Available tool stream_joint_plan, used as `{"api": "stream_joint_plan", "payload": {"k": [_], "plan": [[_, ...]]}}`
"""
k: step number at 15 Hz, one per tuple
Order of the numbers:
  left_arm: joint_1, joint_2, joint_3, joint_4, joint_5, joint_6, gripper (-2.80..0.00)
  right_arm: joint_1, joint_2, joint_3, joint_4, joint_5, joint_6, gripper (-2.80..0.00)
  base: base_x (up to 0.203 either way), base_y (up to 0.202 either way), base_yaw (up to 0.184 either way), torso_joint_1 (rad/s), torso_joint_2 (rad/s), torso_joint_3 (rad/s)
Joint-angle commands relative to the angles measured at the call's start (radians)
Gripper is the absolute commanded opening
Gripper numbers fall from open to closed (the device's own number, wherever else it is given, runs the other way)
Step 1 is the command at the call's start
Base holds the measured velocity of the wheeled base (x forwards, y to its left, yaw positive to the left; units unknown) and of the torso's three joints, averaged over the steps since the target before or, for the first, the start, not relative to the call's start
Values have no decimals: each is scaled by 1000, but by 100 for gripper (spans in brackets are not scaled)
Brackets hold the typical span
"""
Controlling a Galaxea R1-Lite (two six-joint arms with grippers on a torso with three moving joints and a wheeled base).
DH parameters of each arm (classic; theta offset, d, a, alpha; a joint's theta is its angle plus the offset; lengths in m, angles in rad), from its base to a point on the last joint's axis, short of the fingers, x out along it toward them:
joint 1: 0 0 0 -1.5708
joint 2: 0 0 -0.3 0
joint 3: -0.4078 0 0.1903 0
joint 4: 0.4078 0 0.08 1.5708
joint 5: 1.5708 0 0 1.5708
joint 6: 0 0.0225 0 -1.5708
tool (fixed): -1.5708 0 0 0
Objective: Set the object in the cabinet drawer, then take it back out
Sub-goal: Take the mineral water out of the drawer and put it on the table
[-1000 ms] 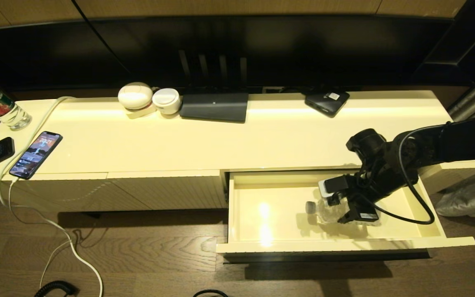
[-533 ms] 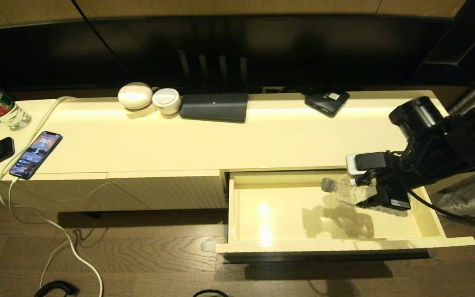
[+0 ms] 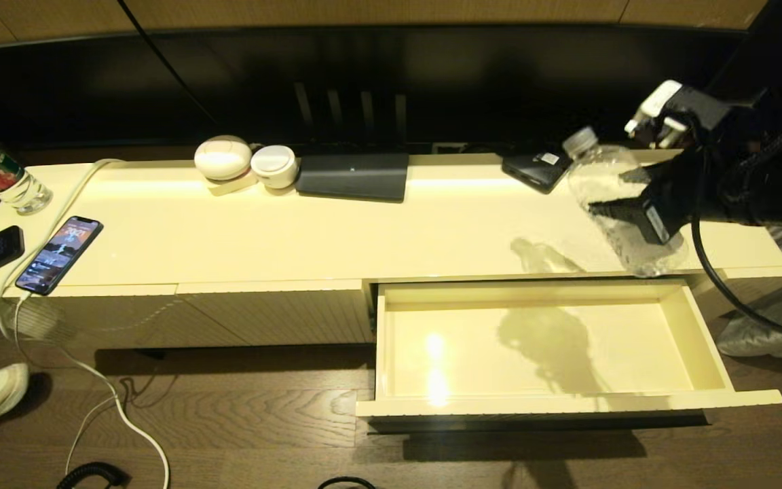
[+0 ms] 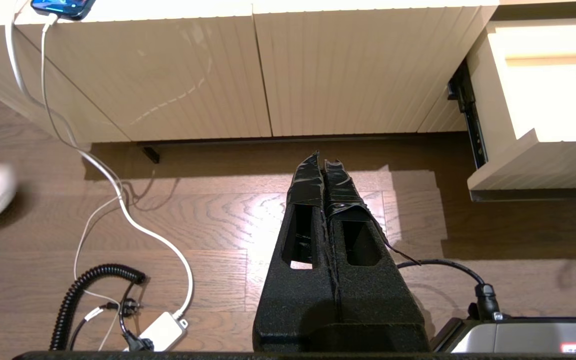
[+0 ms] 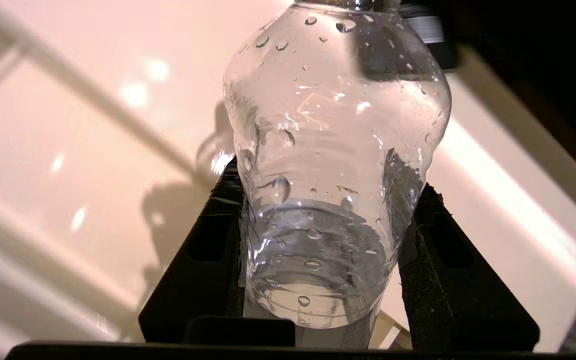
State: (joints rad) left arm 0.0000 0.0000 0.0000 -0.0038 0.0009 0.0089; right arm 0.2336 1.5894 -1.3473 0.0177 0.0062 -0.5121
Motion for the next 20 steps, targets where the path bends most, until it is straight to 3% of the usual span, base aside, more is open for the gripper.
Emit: {"api": "stream_joint_plan", "payload": {"k": [1,2,4,10,15,18,20], "plan": [[0,0,2,-1,-1,0,-280,4,27,18,-198,-192,274,-280,0,0,0,0,0,0],[0,0,2,-1,1,0,-280,6,52,41,-258,-262,357,-280,0,0,0,0,0,0],[0,0,2,-1,0,0,-280,28,107,82,-444,-336,437,-280,0,0,0,0,0,0],[0,0,2,-1,1,0,-280,84,381,93,-1115,-565,465,-280,0,0,0,0,0,0],[0,0,3,-1,1,0,-280,72,563,102,-1507,-593,430,-280,0,0,0,0,0,0],[0,0,2,-1,-1,0,-280,63,619,95,-1547,-589,356,-280,0,0,0,0,0,0],[0,0,2,-1,1,0,-280,62,629,96,-1548,-561,350,-280,0,0,0,0,0,0]]}}
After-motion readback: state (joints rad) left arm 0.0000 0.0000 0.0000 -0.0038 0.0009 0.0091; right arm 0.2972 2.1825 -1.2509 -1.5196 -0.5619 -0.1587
